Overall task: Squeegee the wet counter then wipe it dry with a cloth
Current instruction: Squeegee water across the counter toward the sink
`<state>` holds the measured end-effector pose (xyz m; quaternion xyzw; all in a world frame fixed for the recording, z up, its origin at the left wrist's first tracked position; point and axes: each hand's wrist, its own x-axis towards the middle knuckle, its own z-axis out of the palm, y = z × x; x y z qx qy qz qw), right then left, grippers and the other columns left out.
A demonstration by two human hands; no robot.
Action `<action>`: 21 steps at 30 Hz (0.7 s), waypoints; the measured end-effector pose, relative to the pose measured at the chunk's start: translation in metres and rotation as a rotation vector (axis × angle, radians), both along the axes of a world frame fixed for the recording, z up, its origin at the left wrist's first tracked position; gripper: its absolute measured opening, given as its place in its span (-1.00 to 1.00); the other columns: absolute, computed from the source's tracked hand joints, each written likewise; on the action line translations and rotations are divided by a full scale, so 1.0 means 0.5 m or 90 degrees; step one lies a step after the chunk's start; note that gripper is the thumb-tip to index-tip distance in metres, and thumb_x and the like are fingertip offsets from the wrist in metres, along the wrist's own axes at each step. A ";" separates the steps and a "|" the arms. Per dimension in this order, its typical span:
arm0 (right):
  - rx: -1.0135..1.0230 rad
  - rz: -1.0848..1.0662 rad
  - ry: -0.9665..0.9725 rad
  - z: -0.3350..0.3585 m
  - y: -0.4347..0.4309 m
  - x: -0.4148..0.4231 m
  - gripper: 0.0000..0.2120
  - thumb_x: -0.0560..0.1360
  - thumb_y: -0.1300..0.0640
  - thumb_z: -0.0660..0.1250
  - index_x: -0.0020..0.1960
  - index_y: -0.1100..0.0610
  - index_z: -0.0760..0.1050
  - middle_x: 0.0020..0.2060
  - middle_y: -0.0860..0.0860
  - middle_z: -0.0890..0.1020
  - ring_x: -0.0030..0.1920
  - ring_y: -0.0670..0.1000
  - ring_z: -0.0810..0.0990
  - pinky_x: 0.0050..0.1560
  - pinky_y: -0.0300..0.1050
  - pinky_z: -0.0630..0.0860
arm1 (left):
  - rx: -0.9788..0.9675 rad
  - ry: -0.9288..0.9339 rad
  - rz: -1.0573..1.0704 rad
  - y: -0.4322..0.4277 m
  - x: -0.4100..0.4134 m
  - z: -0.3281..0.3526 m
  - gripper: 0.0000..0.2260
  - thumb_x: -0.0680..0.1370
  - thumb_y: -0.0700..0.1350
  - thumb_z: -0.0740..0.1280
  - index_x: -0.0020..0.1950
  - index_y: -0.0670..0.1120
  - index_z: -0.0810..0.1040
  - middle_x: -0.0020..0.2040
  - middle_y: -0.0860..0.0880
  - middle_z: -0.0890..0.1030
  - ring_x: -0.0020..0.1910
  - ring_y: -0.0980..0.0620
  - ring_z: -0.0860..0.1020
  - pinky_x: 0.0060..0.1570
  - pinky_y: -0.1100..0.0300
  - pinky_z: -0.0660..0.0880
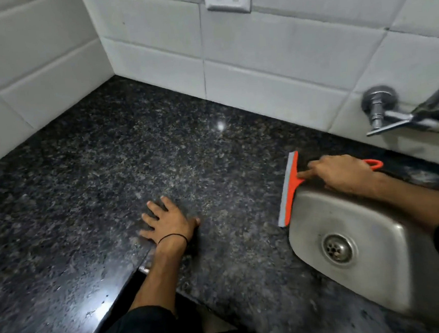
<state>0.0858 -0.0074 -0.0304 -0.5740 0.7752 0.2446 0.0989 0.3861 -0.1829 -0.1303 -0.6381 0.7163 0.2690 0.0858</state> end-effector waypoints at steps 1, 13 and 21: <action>0.010 -0.001 0.013 0.011 0.029 -0.001 -0.61 0.56 0.08 0.15 0.37 -0.17 0.38 0.18 0.00 0.53 0.21 0.06 0.53 0.08 -0.05 0.46 | -0.027 0.012 -0.022 0.009 -0.005 -0.001 -0.08 0.50 0.19 0.38 0.60 -0.08 -0.15 0.60 -0.20 -0.20 0.55 -0.32 -0.14 0.45 -0.34 -0.05; -0.073 -0.052 -0.074 0.039 0.030 0.028 -0.38 0.45 0.22 0.24 0.43 -0.26 0.34 0.15 0.03 0.50 0.24 0.13 0.49 0.09 0.08 0.50 | -0.121 0.147 -0.090 0.076 0.008 -0.025 -0.32 0.57 0.11 0.29 0.57 -0.15 0.13 0.60 -0.13 0.07 0.58 -0.11 0.03 0.48 -0.24 -0.05; -0.153 0.177 -0.176 -0.048 -0.301 0.284 -0.56 0.51 0.21 0.17 0.37 0.05 0.44 0.21 0.19 0.45 0.20 0.26 0.48 0.08 0.15 0.51 | -0.092 0.011 0.089 0.100 0.198 -0.022 -0.02 0.45 0.34 0.32 0.58 -0.25 -0.03 0.60 -0.24 -0.07 0.58 -0.21 -0.07 0.49 -0.22 -0.04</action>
